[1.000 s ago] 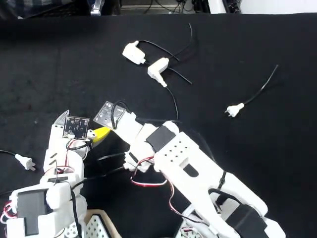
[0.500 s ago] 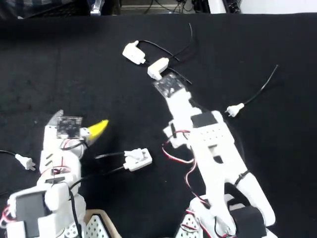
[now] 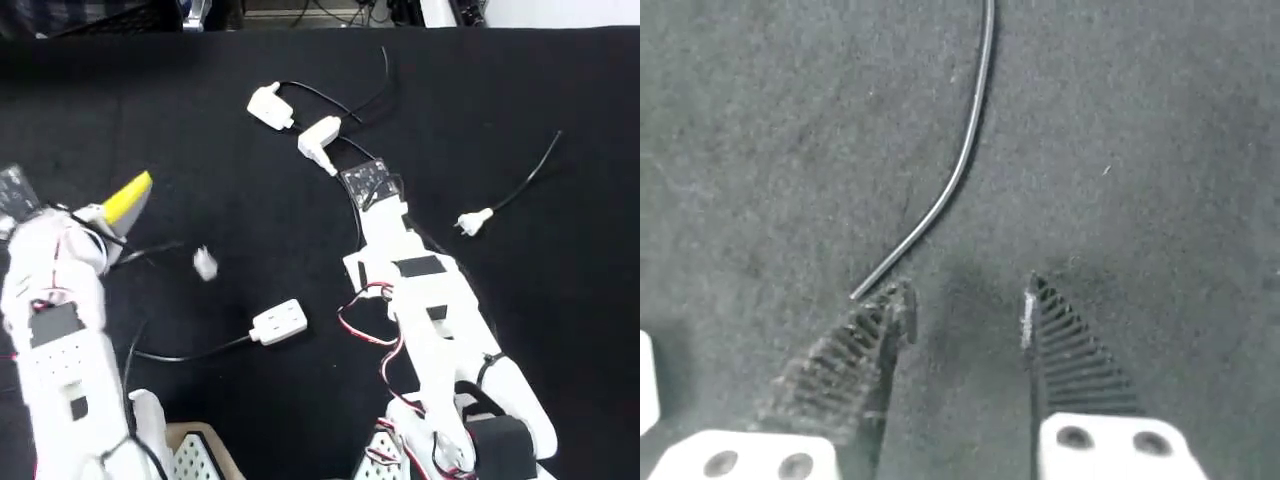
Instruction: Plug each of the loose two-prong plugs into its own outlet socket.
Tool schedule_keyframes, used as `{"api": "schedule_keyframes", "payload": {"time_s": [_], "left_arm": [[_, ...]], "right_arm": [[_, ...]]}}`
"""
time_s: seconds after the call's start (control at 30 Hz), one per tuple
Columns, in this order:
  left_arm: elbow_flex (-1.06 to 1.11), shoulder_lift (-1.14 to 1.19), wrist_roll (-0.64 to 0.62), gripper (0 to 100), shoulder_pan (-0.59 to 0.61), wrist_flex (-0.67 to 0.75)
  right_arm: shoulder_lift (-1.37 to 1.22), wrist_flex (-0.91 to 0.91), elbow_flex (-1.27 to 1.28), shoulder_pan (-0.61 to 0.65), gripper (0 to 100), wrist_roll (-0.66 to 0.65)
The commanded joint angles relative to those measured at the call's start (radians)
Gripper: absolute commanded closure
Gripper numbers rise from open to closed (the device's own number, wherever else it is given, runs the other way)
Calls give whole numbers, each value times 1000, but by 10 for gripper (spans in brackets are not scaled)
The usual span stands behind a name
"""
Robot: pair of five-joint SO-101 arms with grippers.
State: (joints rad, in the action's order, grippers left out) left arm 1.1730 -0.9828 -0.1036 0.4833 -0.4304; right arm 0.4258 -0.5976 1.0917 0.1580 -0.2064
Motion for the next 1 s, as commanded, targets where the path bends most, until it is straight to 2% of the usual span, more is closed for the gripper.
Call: {"api": "schedule_keyframes", "payload": {"time_s": [0.0, 0.17, 0.33, 0.43, 0.53, 0.67, 0.87, 0.97], "left_arm": [[-231, -212, 77, 475, -41, -437], [-182, -275, 190, 475, -38, -603], [10, -278, 241, 477, -47, -555], [25, -270, 236, 477, -79, -563], [-10, -270, 137, 477, -102, -606], [-99, -269, -29, 477, -104, -552], [-87, -269, -153, 478, -363, -460], [-76, -269, -172, 478, -390, -428]], "right_arm": [[-4, 14, -1, -6, 832, 5], [-4, 15, 1, -5, 832, 5], [-4, 15, 1, -3, 832, 5], [-4, 18, 2, -3, 832, 5], [-4, 17, 2, -3, 832, 5], [2, 14, 4, -2, 832, 3], [18, -18, -5, 25, 830, 0], [101, -38, 13, 94, 831, -21]]}}
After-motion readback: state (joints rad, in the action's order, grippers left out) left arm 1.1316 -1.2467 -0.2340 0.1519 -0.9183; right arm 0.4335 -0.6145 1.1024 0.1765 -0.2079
